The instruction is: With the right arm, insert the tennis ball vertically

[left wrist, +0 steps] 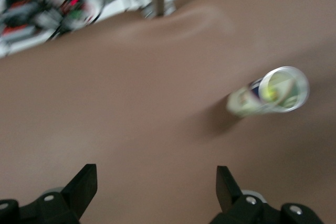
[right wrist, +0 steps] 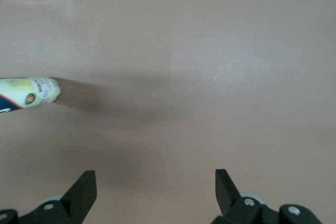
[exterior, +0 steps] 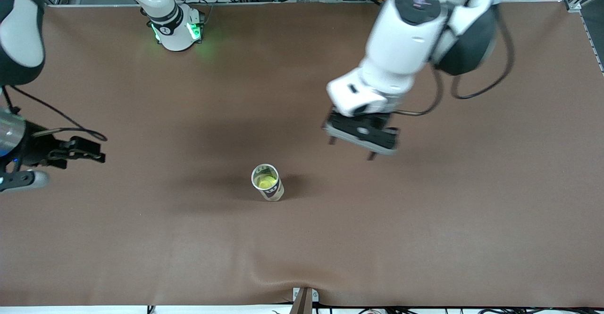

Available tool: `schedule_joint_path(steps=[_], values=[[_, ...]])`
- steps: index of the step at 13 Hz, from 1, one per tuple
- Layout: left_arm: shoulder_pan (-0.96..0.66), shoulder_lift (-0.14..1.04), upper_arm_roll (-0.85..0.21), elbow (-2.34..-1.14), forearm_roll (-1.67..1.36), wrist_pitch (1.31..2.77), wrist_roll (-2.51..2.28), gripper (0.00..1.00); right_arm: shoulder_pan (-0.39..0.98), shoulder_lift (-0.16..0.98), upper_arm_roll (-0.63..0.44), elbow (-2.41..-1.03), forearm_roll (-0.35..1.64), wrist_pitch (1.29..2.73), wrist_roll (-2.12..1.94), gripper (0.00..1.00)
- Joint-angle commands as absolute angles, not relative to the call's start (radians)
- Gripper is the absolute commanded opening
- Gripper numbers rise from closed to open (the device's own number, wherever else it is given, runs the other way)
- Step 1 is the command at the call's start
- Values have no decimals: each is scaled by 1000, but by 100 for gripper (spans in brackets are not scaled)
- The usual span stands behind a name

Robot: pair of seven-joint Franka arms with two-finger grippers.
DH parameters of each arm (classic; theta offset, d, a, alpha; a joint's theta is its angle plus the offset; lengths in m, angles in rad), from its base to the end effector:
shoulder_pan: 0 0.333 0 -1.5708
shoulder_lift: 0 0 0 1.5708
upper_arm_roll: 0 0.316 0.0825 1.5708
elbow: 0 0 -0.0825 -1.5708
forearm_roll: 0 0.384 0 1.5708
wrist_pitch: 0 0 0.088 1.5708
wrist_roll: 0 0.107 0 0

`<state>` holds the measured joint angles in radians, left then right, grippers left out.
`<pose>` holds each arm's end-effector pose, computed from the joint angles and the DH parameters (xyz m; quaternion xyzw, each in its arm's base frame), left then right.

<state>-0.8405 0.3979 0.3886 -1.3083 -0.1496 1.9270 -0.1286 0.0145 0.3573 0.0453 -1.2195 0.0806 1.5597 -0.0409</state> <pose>0.5956 -0.3583 0.5527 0.9784 -0.1653 0.1185 0.0369 0.6570 0.0424 0.5726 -0.9976 -0.0490 0.0088 0.0481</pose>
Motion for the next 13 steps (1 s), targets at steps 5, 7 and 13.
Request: schedule_joint_path(steps=[5,7,13], values=[[-508,311,419,-1345,-167,1735,-97,100,86,2,87,-1577,84,1485,110,100],[-467,285,420,-1344,-160,1677,-61,100,89,-6,83,-1585,81,1448,106,100],[-400,175,422,-1348,-126,1483,-39,100,129,3,-55,-1569,17,1514,60,100]])
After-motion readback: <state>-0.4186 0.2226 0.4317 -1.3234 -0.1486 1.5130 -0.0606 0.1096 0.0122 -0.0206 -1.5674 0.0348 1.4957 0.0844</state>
